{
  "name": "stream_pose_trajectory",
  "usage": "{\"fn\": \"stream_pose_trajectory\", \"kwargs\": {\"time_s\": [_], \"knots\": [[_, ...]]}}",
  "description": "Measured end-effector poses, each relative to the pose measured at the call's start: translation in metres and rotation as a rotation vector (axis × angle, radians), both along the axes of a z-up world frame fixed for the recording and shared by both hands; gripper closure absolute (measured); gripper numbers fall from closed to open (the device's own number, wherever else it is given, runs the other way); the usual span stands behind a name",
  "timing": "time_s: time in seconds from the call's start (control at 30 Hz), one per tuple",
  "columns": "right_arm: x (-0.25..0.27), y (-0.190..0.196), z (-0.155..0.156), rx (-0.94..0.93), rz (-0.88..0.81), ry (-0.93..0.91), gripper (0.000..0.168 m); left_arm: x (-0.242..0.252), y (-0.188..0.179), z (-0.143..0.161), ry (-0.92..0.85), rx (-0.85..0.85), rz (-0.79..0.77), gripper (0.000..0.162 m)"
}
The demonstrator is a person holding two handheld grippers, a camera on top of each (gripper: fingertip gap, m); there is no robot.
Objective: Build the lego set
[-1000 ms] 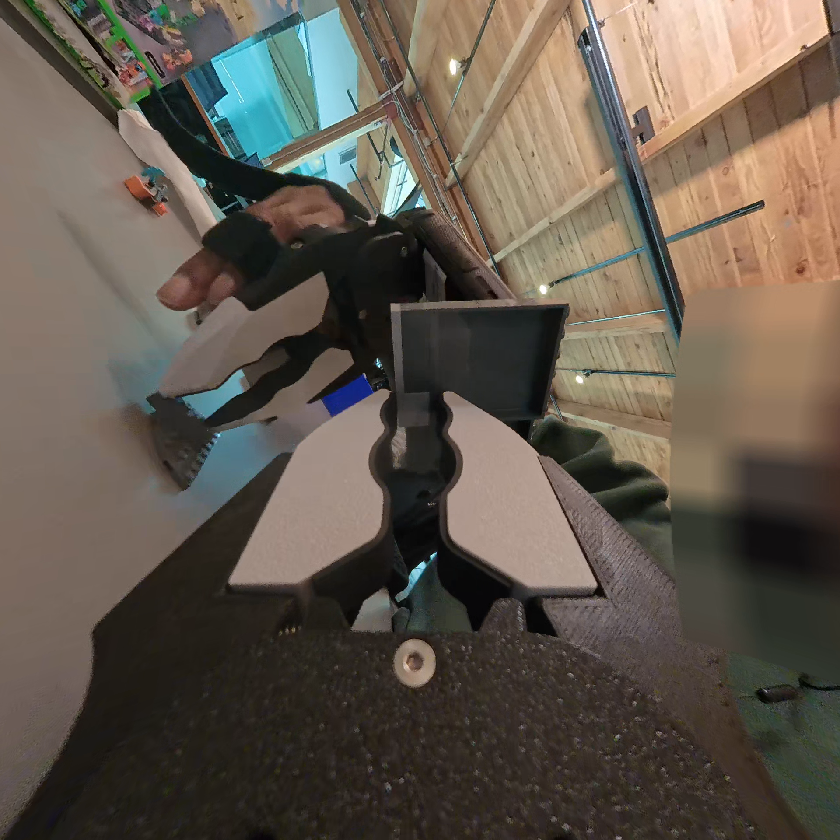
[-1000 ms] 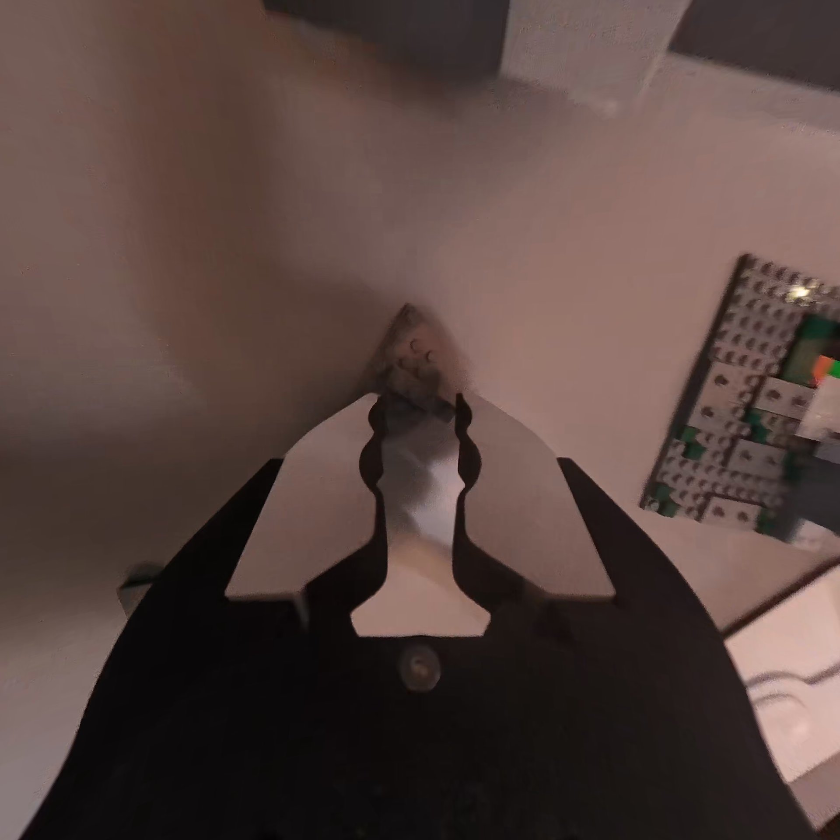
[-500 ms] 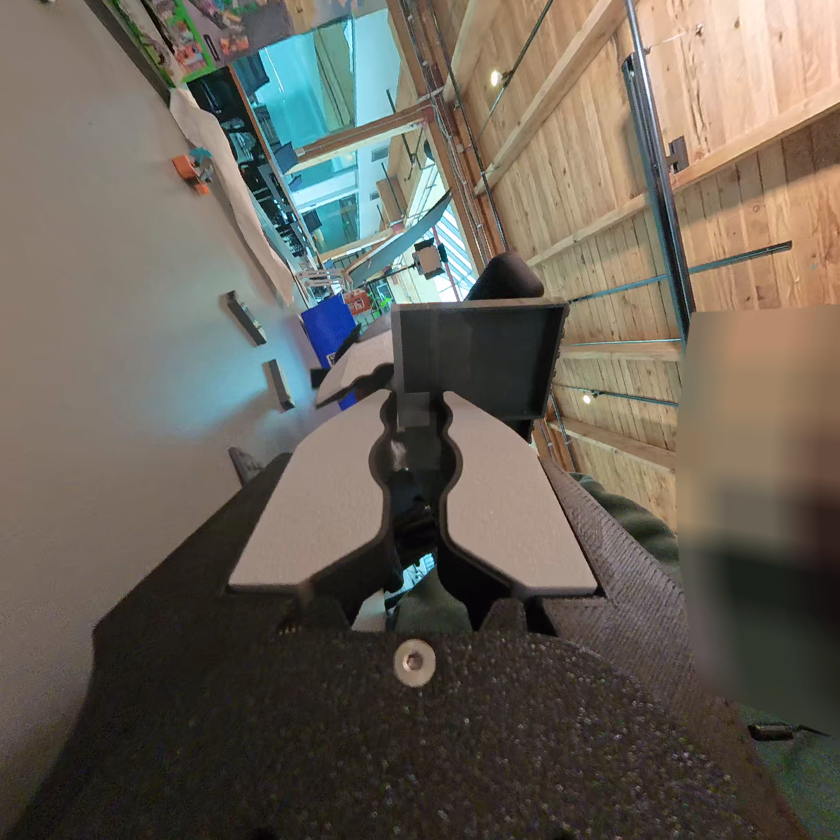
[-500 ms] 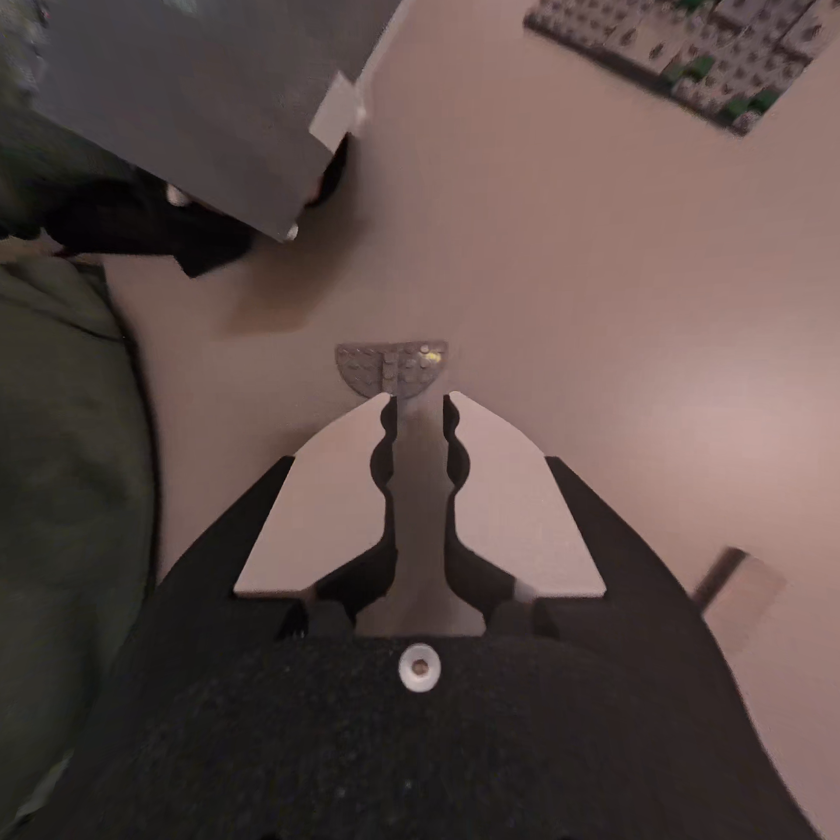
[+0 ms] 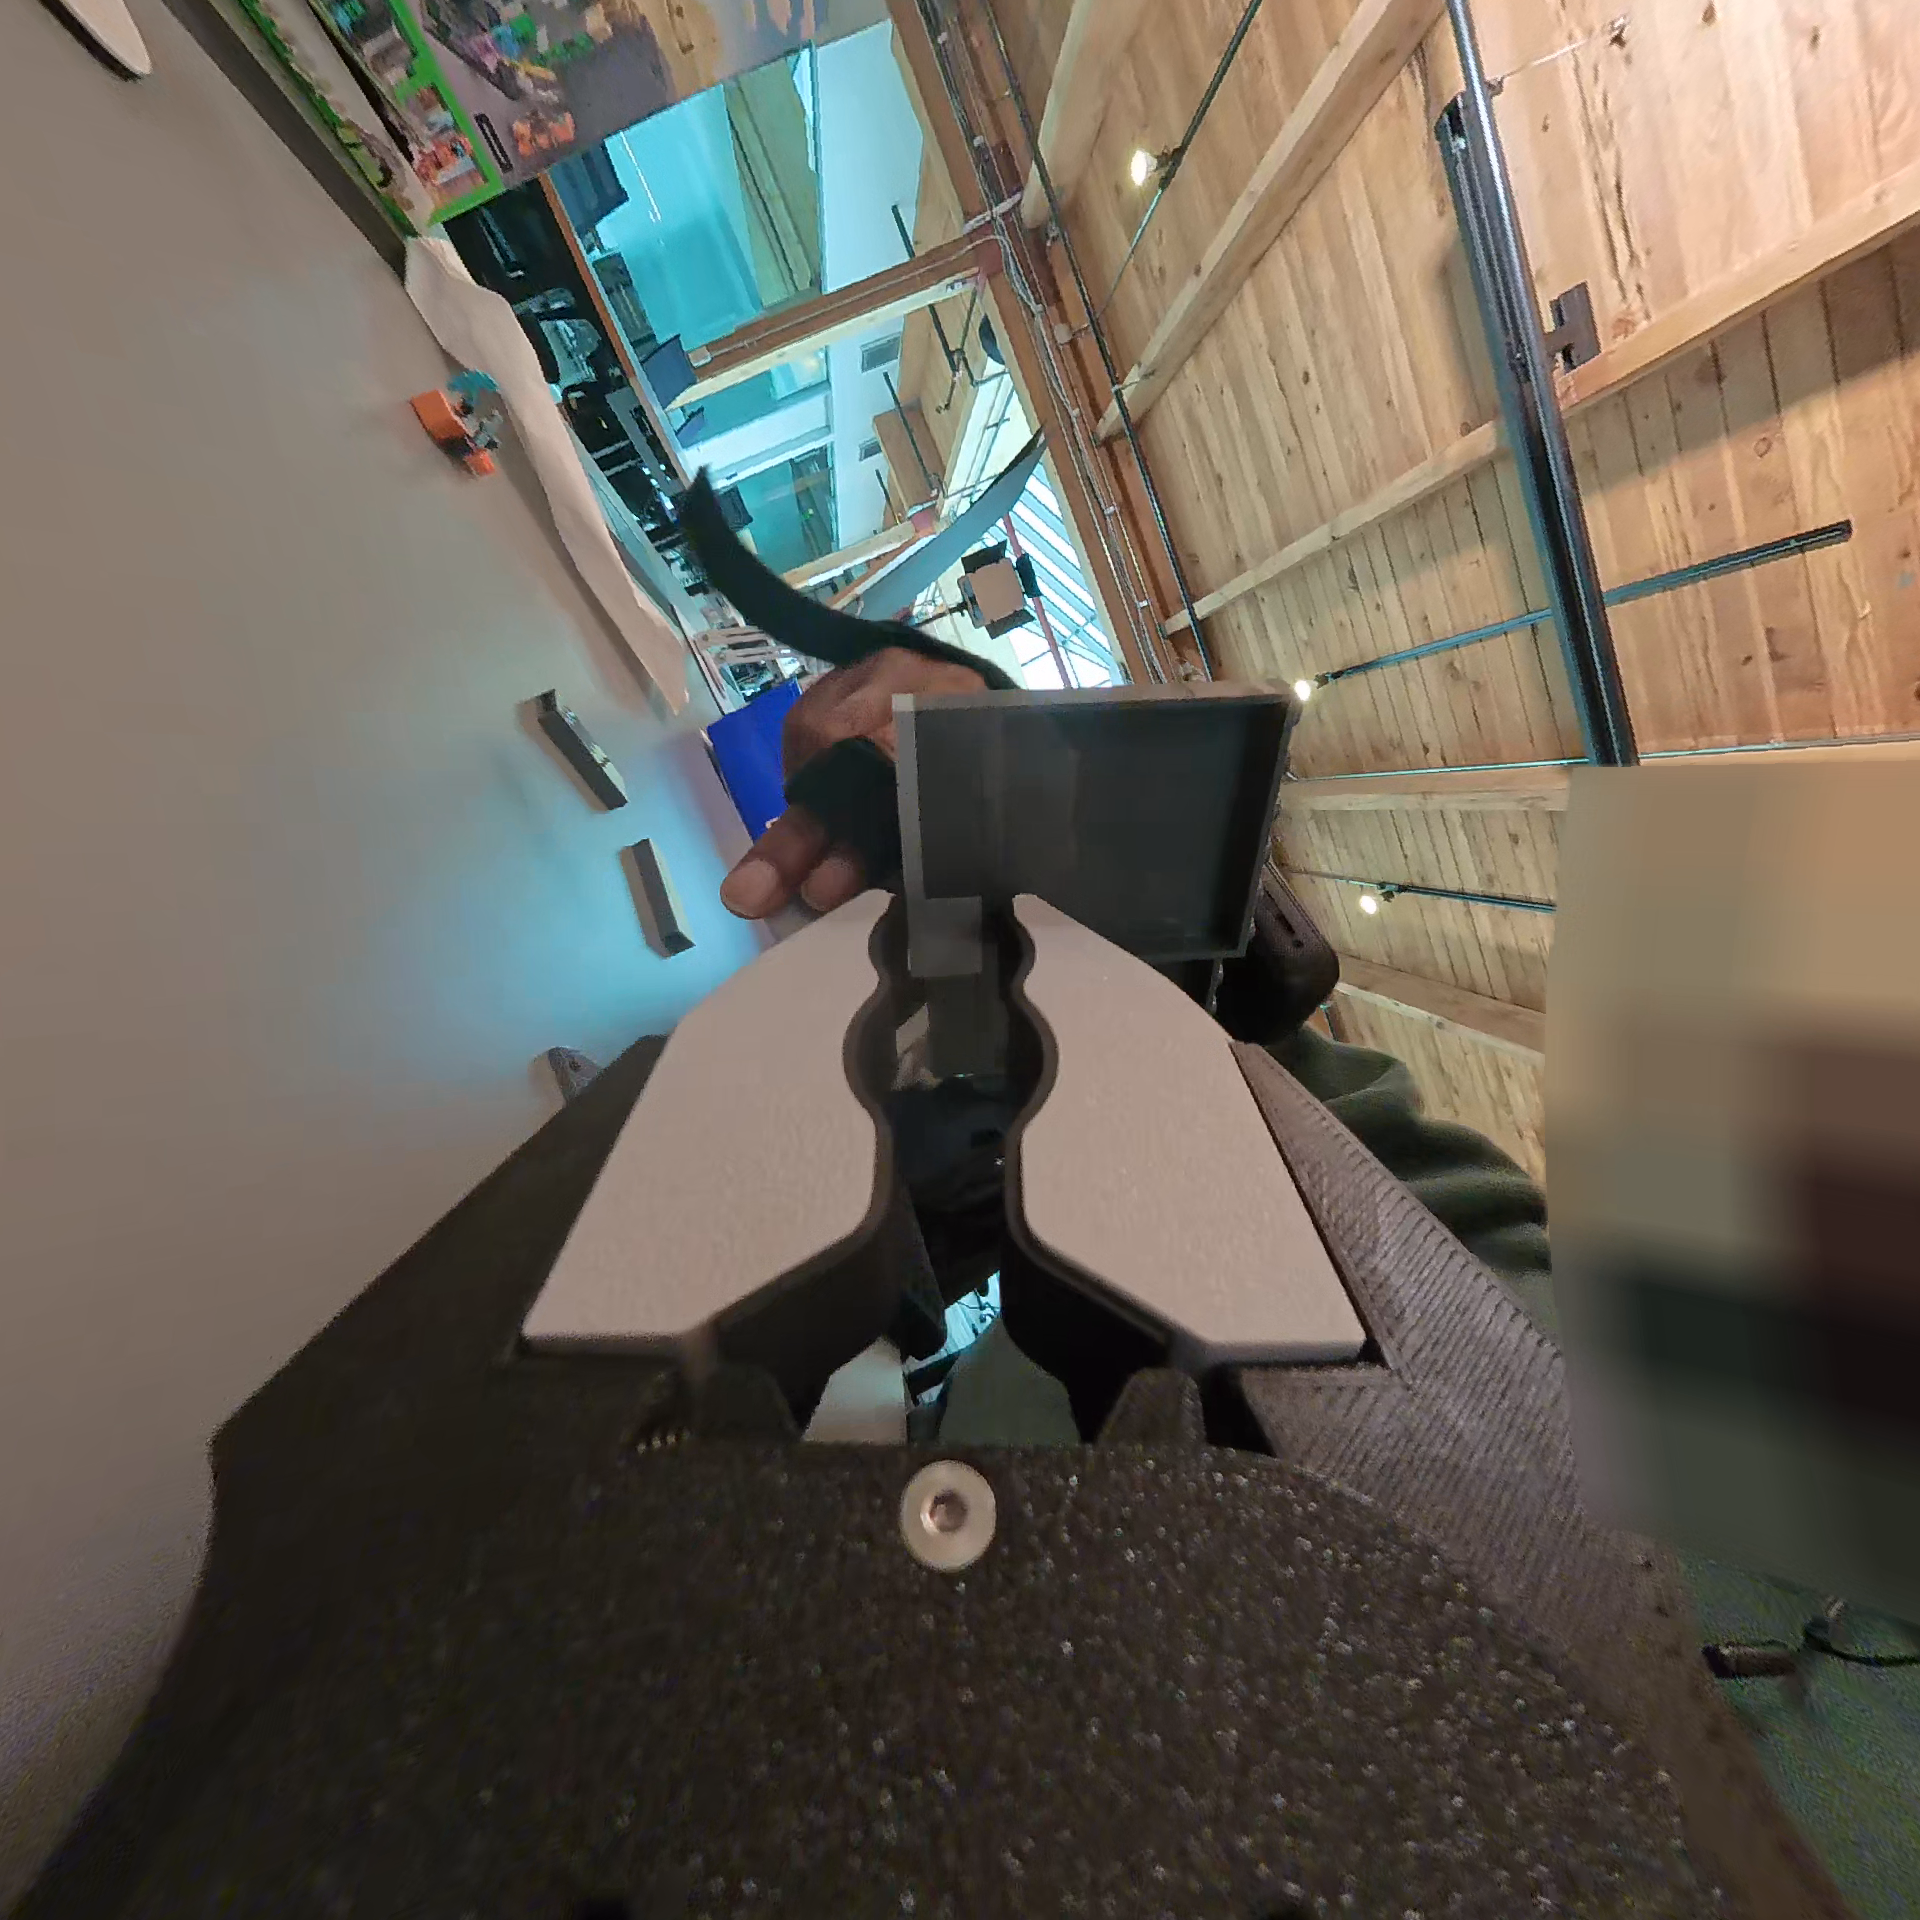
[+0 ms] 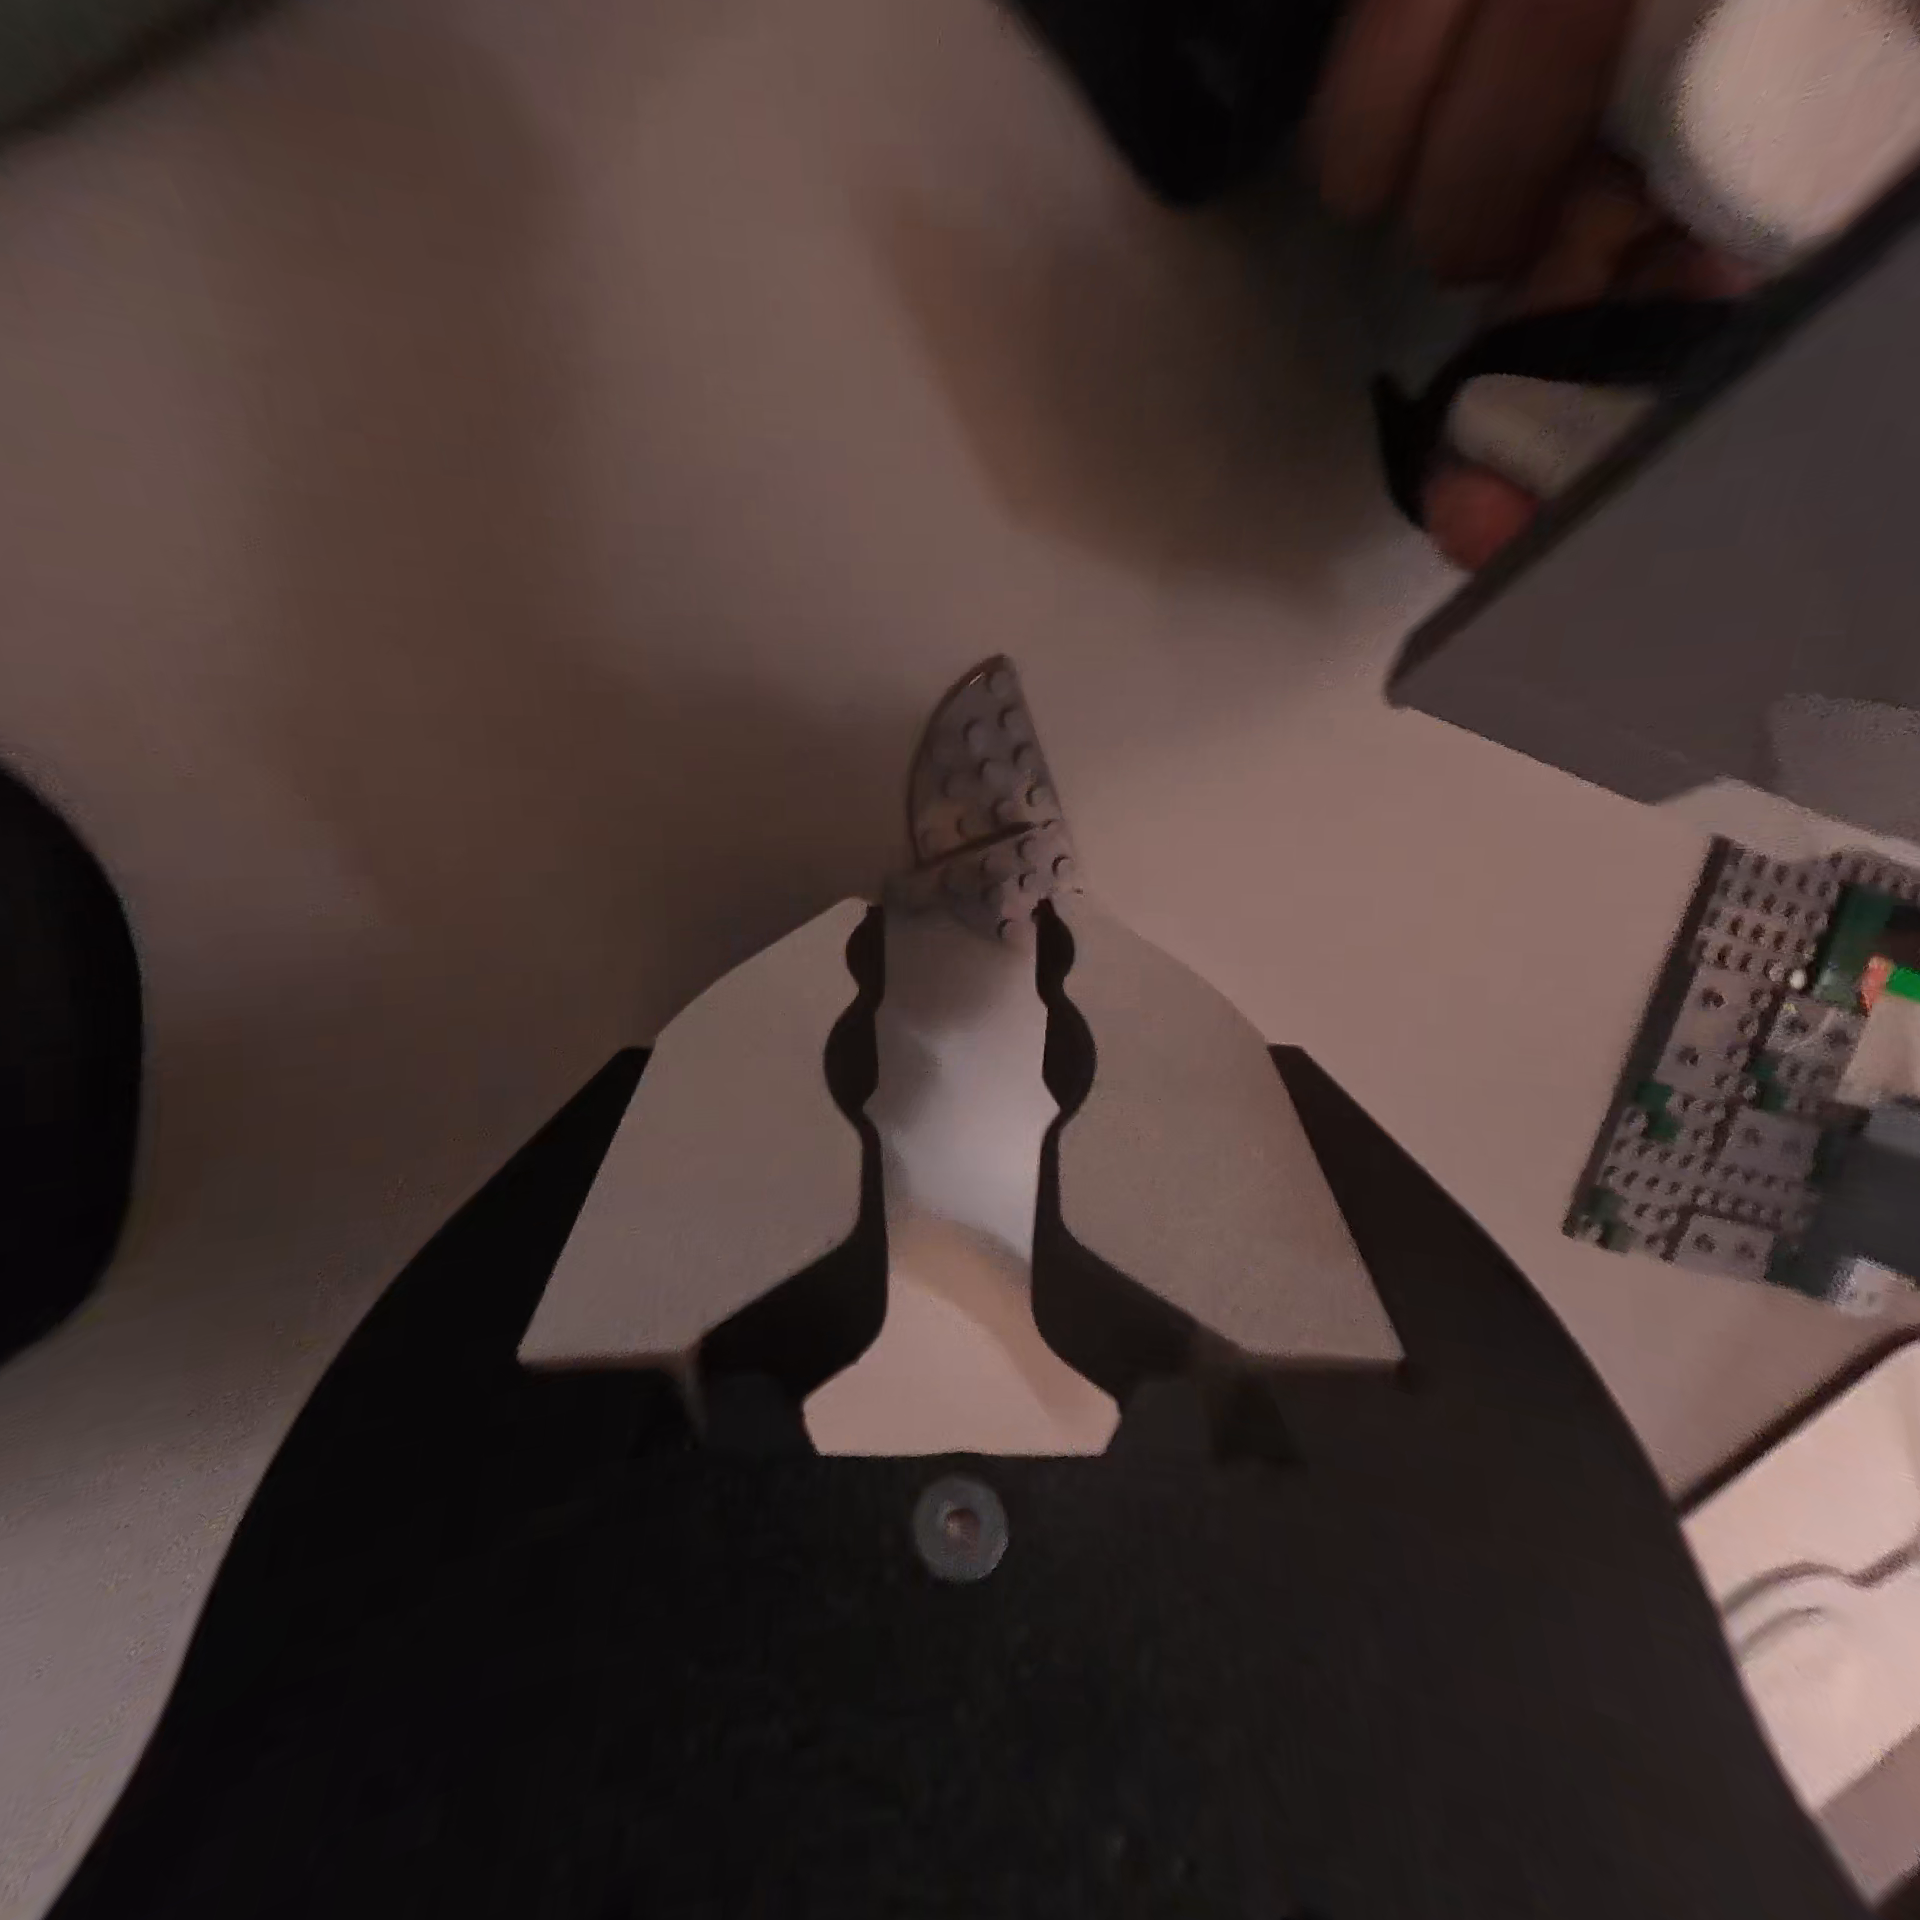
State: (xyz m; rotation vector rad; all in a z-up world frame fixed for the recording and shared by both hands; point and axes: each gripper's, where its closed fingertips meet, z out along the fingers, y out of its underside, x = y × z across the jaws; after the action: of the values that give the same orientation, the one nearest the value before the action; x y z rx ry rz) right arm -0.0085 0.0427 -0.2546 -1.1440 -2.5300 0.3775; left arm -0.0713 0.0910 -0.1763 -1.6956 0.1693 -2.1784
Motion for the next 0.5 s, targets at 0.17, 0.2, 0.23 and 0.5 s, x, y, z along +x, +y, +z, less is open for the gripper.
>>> {"fn": "stream_pose_trajectory", "kwargs": {"time_s": [0.17,0.2,0.23,0.5], "knots": [[0.004,0.0,-0.002,0.083,0.206,-0.108,0.138,-0.005,0.006,0.001,0.007,0.023,0.03,0.146],[0.003,0.0,-0.002,0.106,0.249,-0.112,0.136,-0.006,0.006,0.002,0.006,0.031,0.035,0.146],[0.001,-0.002,-0.002,0.122,0.291,-0.108,0.134,-0.007,0.007,0.002,0.007,0.037,0.041,0.146],[-0.013,-0.003,-0.017,0.217,0.515,-0.115,0.13,-0.013,0.01,0.003,0.004,0.05,0.067,0.147]]}}
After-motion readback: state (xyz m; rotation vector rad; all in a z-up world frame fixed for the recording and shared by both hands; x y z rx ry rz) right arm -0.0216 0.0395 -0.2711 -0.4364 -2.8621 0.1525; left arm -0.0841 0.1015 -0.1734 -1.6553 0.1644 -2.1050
